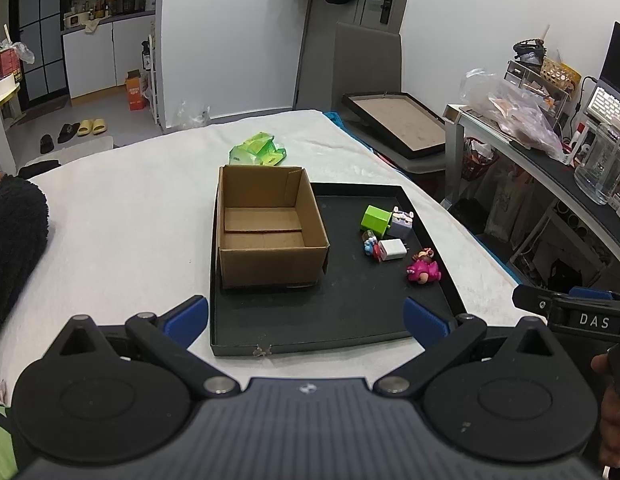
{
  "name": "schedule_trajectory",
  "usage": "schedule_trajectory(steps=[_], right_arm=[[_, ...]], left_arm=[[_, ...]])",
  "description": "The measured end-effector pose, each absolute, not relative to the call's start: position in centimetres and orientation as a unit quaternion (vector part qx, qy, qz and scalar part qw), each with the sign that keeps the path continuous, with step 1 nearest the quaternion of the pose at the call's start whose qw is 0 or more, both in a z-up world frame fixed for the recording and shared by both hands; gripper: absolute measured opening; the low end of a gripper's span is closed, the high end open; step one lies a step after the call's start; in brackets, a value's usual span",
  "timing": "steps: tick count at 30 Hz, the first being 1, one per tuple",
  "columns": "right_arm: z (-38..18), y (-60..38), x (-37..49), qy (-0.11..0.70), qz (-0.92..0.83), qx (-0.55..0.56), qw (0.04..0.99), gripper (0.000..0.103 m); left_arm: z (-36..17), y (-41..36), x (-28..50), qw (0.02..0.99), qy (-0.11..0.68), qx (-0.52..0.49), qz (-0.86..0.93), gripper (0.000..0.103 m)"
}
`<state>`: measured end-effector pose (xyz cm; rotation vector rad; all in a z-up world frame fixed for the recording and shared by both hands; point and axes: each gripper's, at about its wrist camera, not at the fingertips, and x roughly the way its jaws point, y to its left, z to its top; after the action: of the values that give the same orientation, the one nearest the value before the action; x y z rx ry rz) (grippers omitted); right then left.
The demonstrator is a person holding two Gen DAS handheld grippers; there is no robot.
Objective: Organize rigid objects
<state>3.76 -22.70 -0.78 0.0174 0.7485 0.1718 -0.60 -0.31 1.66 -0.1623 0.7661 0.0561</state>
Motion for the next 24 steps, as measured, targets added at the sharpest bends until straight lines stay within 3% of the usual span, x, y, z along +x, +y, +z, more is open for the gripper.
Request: schedule_trajectory(steps=[24], right_arm=[[-0.84, -22.41, 4.21, 0.37, 0.086, 0.005, 0.925, 0.103]], left_arm=[[0.92, 0.24, -0.33, 0.922, 0.376, -0.084, 0.032, 0.103]])
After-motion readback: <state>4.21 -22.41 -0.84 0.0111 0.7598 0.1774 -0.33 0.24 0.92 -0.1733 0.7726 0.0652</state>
